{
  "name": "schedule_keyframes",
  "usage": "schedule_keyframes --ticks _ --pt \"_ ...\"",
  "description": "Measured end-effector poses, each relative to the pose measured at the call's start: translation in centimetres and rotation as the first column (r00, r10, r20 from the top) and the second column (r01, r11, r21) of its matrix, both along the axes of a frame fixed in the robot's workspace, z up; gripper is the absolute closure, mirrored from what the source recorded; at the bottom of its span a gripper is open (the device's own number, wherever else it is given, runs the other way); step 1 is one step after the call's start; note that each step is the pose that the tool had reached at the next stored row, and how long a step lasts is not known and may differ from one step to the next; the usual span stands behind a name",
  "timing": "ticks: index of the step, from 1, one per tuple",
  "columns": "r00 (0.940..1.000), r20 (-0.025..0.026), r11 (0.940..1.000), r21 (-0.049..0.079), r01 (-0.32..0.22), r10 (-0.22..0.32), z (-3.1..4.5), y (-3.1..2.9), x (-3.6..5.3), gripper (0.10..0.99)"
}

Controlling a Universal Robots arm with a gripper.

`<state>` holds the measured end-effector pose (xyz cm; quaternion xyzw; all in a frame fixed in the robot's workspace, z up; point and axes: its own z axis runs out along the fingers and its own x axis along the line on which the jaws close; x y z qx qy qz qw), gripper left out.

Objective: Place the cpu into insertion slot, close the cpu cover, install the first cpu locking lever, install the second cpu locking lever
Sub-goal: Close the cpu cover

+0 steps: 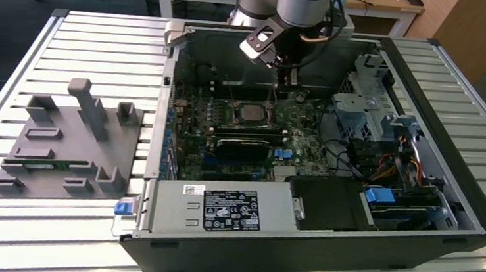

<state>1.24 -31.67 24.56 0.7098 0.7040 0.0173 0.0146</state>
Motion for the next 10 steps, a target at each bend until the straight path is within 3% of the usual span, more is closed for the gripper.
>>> schedule_keyframes --ticks 10 --pt "1.0 0.0 1.0 0.0 0.0 0.0 0.0 0.0 -0.61 0.98"
